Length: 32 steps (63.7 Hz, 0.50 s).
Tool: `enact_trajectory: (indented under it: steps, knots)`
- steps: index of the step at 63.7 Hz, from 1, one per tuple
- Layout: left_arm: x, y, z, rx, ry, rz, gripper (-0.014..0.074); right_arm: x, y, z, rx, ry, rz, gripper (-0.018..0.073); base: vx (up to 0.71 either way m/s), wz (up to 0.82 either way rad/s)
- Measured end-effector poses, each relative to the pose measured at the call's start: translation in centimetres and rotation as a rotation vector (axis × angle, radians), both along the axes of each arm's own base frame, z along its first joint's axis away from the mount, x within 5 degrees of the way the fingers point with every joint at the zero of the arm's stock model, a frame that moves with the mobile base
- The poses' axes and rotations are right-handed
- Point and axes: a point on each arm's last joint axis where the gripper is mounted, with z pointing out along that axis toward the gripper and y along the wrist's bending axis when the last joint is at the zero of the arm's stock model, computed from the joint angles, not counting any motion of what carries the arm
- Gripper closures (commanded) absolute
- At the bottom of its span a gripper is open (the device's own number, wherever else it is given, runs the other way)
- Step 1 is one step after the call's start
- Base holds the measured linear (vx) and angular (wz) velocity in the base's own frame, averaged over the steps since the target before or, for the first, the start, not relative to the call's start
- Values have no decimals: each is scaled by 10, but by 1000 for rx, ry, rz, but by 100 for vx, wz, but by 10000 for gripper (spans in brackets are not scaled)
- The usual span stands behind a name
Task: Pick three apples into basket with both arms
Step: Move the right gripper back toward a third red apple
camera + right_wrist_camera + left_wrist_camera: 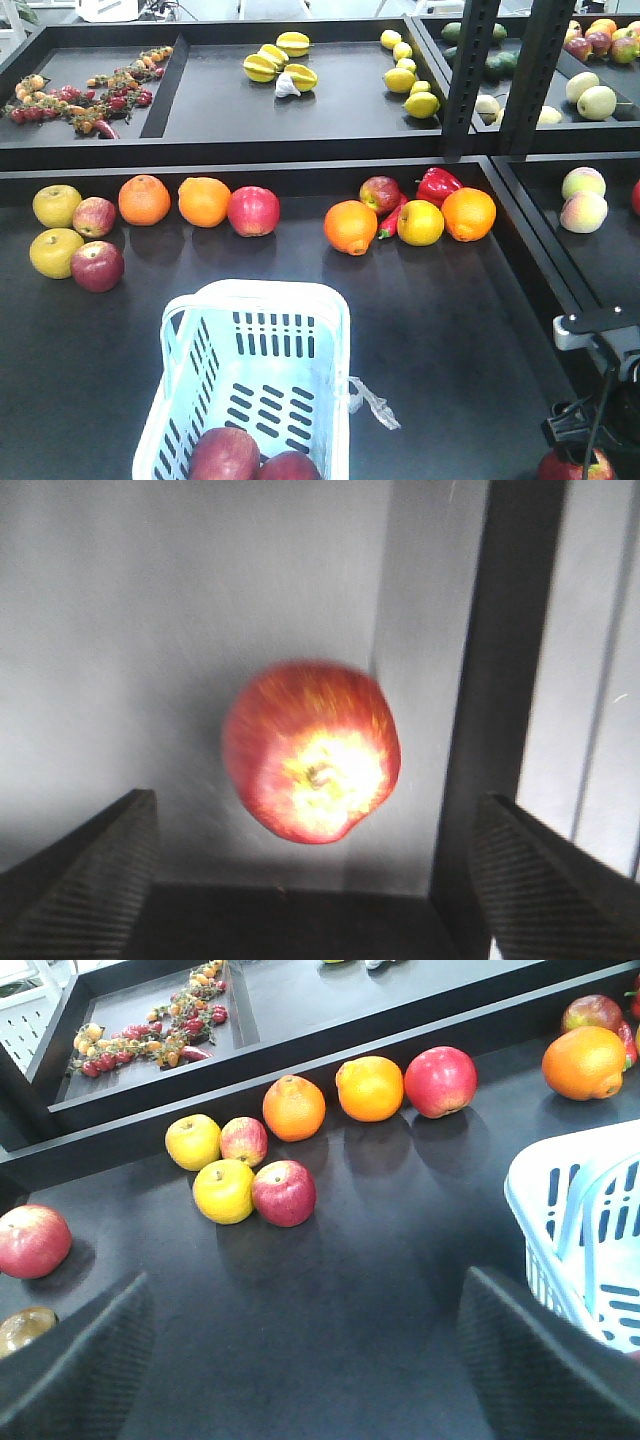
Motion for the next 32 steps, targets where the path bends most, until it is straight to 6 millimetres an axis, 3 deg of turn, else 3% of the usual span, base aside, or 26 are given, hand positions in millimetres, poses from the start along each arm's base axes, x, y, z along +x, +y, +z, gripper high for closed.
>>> enact_trajectory:
  steps: [32]
  knots:
    - [0,0,0,0,0,0,11,15,0,-49,-2,112,11,-40,0,0]
